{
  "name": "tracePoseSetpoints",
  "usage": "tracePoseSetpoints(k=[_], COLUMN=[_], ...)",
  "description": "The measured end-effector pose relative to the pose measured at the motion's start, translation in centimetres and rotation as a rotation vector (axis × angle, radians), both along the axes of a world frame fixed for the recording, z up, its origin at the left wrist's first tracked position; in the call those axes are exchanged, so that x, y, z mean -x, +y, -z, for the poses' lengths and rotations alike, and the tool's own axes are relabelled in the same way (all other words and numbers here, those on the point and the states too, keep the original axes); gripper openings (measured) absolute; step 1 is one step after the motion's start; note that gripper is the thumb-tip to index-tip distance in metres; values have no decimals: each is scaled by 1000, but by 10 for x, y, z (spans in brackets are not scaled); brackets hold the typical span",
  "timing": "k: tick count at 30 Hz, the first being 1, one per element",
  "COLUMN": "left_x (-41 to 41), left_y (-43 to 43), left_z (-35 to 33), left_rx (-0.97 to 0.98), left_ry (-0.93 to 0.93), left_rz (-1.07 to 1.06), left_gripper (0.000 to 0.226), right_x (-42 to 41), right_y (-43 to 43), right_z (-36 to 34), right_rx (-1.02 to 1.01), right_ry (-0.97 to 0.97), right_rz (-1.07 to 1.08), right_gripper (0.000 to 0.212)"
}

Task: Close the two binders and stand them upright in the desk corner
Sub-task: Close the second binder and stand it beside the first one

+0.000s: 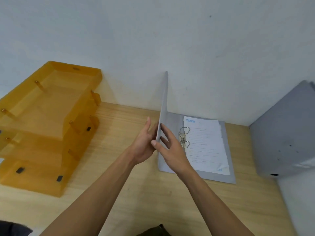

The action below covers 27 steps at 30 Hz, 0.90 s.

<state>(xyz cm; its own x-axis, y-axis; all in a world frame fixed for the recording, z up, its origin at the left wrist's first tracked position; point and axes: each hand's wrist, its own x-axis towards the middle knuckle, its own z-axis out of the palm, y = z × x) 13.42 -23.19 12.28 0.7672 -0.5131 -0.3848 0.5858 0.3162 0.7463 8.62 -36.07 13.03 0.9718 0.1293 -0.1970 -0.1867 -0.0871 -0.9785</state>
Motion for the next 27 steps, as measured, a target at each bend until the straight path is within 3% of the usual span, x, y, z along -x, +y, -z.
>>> tracePoseSetpoints(k=[8, 12, 15, 20, 23, 27], left_x=[17, 23, 23, 23, 25, 27], left_y=[-62, -77, -80, -74, -74, -82], left_z=[30, 45, 63, 92, 102, 113], left_rx=[-289, -459, -561, -699, -751, -798], left_ry=[-81, -5, 59, -2, 24, 44], left_rz=[72, -6, -87, -192, -192, -148], left_gripper=[58, 77, 78, 58, 65, 76], right_x=[6, 8, 15, 31, 38, 35], right_y=[-66, -91, -109, -140, -159, -192], right_z=[-16, -18, -19, -18, -7, 13], right_rx=[129, 264, 300, 205, 270, 441], right_ry=[-11, 61, 103, 179, 223, 151], right_rz=[188, 217, 199, 118, 77, 219], right_gripper=[58, 51, 52, 71, 79, 78])
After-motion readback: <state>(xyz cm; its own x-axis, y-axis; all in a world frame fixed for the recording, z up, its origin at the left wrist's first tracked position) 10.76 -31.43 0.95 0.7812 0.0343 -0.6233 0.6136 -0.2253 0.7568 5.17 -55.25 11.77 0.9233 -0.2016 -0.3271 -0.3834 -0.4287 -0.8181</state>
